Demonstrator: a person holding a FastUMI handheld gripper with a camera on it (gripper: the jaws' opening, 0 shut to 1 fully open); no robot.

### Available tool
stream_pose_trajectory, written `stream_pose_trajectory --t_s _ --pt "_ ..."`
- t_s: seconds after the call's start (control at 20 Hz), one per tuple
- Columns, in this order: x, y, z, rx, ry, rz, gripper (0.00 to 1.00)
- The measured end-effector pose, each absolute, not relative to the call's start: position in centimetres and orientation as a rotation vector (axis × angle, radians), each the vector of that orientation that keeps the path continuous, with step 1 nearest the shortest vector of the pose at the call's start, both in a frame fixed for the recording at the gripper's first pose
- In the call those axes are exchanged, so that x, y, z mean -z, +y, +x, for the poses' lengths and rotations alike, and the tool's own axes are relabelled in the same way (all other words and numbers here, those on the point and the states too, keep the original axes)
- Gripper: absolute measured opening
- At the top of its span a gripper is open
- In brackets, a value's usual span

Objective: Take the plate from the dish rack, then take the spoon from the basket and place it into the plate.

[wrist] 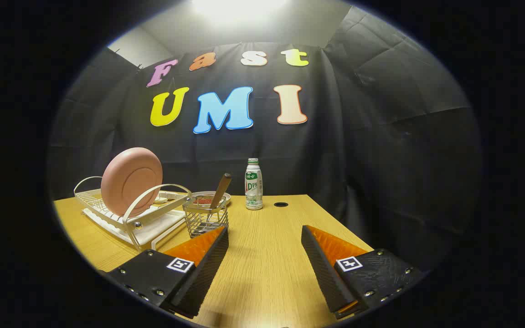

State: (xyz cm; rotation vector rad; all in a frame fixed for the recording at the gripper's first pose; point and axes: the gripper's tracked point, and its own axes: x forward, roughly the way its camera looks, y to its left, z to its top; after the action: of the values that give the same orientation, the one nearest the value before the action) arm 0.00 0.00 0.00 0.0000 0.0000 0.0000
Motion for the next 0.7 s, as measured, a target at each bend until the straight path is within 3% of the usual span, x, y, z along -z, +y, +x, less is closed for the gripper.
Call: stream_pose_trajectory --t_s 0.3,0.7 --pt "-0.3 -0.1 1.1 0.006 -0.013 0.008 0.98" --pt "-6.4 -3.2 7.5 0.085 -0.154 0.026 0.98"
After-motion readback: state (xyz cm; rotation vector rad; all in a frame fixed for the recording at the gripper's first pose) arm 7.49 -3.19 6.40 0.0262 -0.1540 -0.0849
